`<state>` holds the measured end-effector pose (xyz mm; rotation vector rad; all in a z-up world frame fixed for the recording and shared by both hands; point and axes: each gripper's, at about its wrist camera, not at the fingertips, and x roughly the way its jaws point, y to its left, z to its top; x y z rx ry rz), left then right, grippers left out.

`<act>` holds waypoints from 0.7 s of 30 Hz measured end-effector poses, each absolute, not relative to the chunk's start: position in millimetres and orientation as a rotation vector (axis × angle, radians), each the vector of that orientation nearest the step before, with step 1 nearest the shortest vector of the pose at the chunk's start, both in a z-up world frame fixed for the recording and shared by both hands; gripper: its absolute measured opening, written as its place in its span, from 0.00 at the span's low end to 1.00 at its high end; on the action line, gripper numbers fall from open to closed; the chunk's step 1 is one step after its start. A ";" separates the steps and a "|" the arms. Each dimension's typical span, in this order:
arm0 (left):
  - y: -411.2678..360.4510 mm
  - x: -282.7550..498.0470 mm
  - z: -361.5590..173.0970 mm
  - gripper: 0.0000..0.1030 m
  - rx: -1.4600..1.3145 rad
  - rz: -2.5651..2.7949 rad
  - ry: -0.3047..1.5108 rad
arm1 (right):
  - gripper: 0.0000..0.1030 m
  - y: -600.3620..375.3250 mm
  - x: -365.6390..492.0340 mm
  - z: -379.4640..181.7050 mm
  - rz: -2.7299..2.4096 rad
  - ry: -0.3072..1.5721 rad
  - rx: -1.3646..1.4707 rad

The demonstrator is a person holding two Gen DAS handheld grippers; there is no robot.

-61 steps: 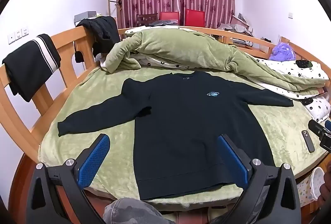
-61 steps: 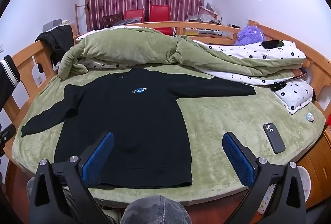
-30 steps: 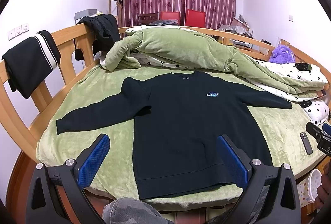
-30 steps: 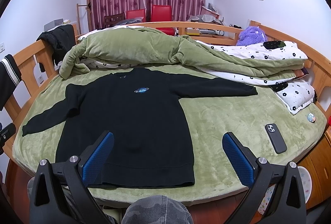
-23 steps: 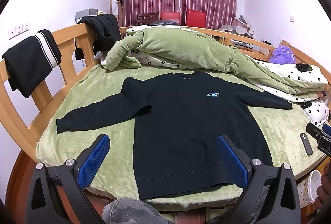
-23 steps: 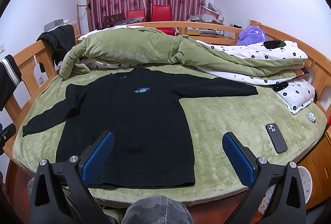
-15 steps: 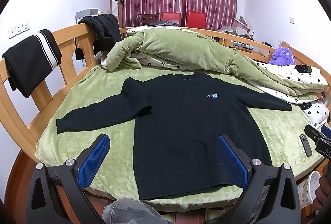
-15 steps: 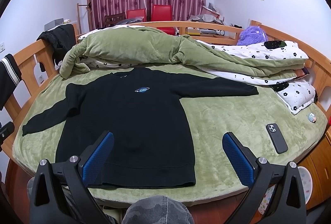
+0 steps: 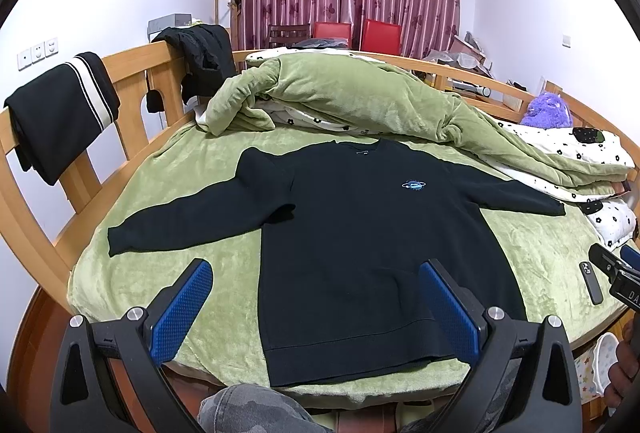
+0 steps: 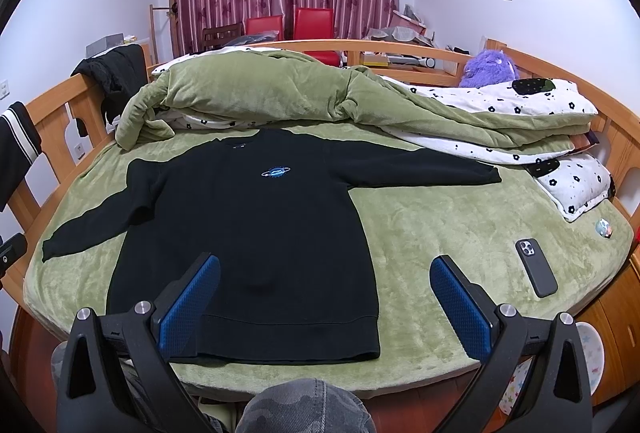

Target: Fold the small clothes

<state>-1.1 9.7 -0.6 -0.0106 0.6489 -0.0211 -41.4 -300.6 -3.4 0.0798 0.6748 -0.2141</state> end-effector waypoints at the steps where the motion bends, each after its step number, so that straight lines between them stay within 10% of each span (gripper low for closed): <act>1: 9.7 -1.1 -0.6 1.00 -0.011 -0.021 0.649 | 1.00 -300.6 -41.3 -3.2 -0.213 0.675 0.080; 21: 12.4 -0.5 -0.6 1.00 -0.014 -0.022 0.650 | 0.99 -292.0 -34.7 -13.5 -0.204 0.679 0.067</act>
